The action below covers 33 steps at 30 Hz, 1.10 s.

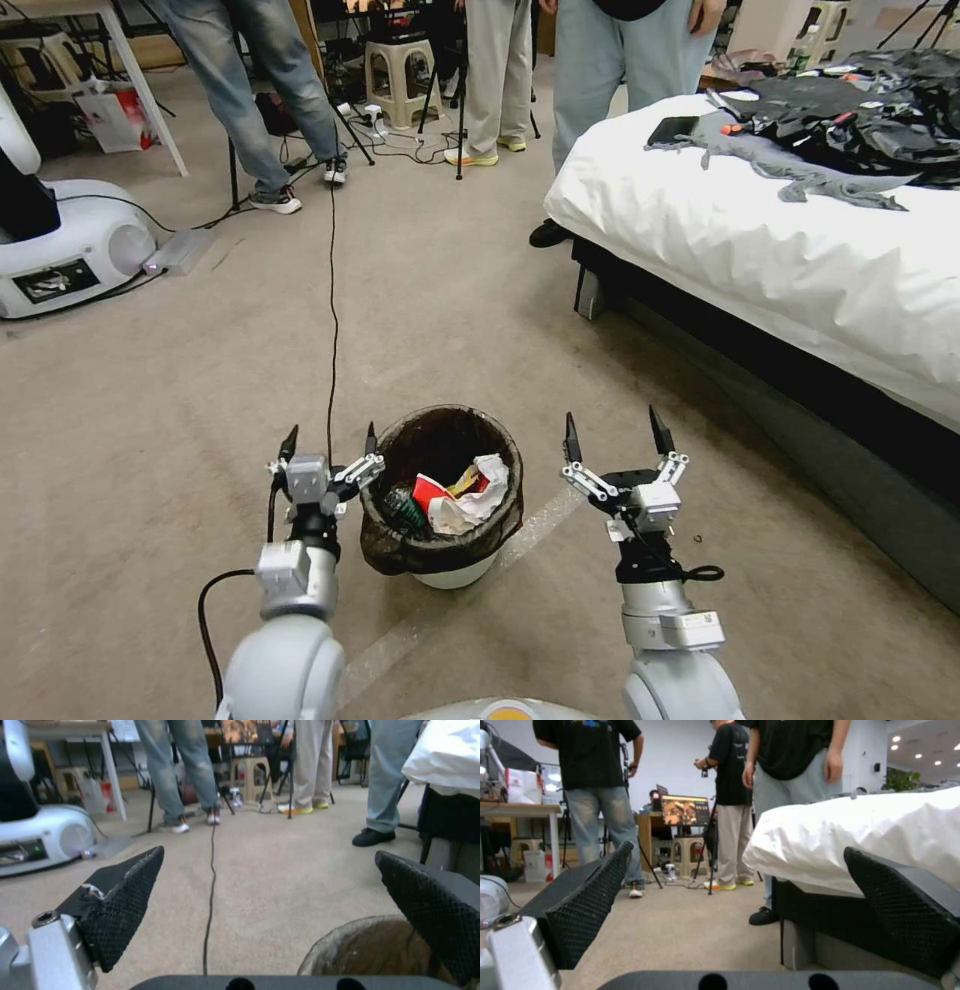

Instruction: Pick up the trash bin, then pick up the garbage from the floor and place it into the trash bin.

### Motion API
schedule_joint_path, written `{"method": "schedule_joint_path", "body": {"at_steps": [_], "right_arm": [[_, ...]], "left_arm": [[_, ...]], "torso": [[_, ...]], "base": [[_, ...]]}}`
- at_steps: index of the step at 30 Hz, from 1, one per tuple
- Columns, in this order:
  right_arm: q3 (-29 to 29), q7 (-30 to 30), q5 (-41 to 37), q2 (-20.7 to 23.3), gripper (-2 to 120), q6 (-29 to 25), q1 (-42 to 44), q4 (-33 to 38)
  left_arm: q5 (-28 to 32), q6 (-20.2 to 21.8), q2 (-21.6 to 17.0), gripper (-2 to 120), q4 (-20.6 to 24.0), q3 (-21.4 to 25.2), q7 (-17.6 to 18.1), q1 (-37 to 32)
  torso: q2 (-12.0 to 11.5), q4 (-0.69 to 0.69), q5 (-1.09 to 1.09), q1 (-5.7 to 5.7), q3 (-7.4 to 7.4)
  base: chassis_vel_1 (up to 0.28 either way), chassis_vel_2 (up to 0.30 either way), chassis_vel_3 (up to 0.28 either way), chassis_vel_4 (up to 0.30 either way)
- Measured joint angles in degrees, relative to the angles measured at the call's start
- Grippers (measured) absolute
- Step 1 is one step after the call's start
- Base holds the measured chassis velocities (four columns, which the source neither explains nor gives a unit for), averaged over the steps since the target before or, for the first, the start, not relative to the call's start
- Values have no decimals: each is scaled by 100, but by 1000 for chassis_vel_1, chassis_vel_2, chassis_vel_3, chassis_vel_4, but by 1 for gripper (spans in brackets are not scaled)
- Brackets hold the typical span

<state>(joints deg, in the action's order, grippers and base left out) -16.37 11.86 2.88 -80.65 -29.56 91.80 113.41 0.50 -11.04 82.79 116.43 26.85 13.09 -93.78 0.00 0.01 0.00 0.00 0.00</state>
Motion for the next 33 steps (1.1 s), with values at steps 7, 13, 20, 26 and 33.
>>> {"method": "schedule_joint_path", "body": {"at_steps": [7,13,20,26,33], "right_arm": [[-18,78,92,-40,100,98,23,-13],[-19,86,102,-43,100,111,21,-16],[-19,86,104,-43,100,111,19,-20],[-17,86,104,-42,100,111,17,-20],[-16,85,104,-41,100,111,17,-20]], "left_arm": [[-271,-632,31,100,-279,-28,118,-195],[-286,-660,36,100,-297,-29,136,-199],[-271,-632,37,100,-297,-31,140,-191],[-259,-612,36,100,-297,-31,142,-188],[-252,-598,34,100,-297,-31,145,-186]], "torso": [[0,0,0,0,0],[0,-1,0,0,0],[0,-1,0,0,0],[0,-1,0,0,0],[0,-1,0,0,0]], "base": [[0,0,0,0],[0,0,0,0],[0,0,0,0],[0,0,0,0],[0,0,0,0]]}}
